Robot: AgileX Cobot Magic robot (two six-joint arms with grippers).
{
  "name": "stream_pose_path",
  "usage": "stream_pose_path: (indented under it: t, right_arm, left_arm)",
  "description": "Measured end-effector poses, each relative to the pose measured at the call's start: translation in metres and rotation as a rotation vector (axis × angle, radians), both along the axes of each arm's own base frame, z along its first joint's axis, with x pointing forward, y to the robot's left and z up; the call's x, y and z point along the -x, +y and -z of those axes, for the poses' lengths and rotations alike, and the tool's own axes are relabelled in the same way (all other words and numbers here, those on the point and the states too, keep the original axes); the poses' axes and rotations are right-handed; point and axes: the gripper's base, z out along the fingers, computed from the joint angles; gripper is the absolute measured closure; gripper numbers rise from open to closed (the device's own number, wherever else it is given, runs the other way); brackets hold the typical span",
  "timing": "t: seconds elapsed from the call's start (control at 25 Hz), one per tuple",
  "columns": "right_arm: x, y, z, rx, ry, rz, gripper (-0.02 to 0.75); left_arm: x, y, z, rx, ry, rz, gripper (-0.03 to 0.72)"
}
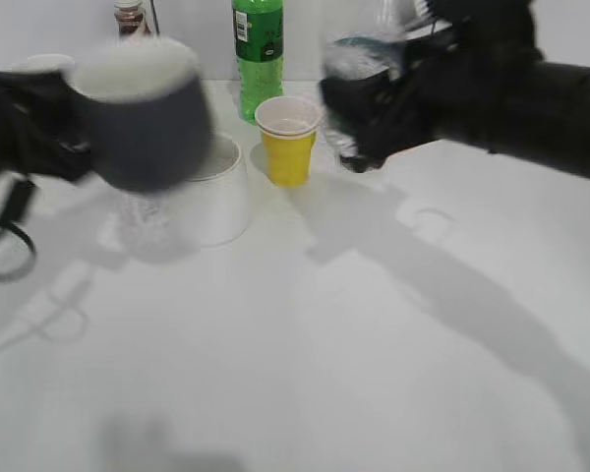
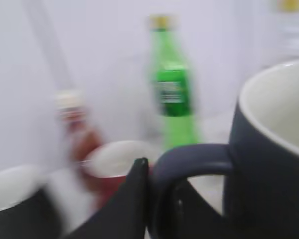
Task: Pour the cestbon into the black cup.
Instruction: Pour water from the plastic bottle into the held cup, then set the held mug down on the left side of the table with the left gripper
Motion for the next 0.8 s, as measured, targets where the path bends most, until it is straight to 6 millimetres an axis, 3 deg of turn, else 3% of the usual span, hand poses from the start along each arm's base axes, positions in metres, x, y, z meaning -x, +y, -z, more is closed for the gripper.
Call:
stream_pose_path:
  t: [0.2,0.36,0.56,0.8]
  right_arm:
    - [-0.020,-0.035,0.003,-0.041,0.069,0.153,0.261]
    - [-0.026,-0.051,0.006,-0.055,0.098,0.216,0.261]
    - [-0.019,-0.054,0.019,-0.043,0.142,0.224,0.261]
    - [-0.016,-0.055,0.025,-0.039,0.164,0.230,0.261]
  left_arm:
    - [-0.020,0.058,0.001,0.040,-0.007,-0.271,0.647]
    - [-0.035,0.091,0.023,0.034,0.008,-0.395,0.647]
    - [-0.053,0.098,0.064,0.004,0.081,-0.403,0.647]
    - [-0.062,0.094,0.098,-0.014,0.115,-0.358,0.647]
